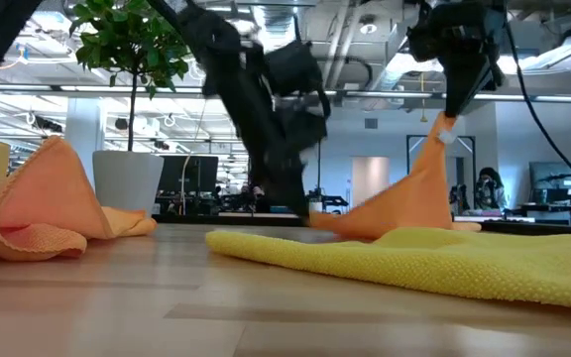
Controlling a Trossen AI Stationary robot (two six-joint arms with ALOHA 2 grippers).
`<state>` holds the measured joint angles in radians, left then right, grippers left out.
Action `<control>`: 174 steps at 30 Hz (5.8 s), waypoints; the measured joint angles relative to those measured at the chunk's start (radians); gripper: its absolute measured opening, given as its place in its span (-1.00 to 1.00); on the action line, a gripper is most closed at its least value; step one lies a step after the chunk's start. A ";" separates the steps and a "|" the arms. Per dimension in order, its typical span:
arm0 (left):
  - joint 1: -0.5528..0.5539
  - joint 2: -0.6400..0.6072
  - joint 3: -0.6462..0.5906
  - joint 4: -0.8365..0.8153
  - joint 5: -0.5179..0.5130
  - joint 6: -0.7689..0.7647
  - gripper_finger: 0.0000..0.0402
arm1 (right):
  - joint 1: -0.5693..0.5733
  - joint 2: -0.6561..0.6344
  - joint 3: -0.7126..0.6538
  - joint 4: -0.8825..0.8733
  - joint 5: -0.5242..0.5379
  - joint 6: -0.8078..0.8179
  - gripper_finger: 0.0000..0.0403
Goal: Fold microfiber towels
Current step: Fold the top orange microfiber towel
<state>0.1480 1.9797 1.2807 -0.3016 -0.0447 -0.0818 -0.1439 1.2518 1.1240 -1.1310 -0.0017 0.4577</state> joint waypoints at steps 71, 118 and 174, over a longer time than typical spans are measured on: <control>-0.129 -0.526 0.137 -0.700 -0.346 -0.253 -1.00 | -0.018 -0.050 0.141 0.020 0.168 -0.211 -0.99; -0.031 -0.178 0.123 -0.709 -0.309 -0.459 -1.00 | -0.183 0.179 -0.218 0.523 0.319 -0.276 -0.99; 0.033 -0.179 0.121 -0.651 -0.147 -0.354 -0.31 | -0.090 0.441 -0.187 0.488 0.142 -0.903 0.03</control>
<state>0.1810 1.8008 1.4021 -0.9524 -0.1915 -0.4362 -0.2339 1.6933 0.9375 -0.6431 0.1398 -0.4458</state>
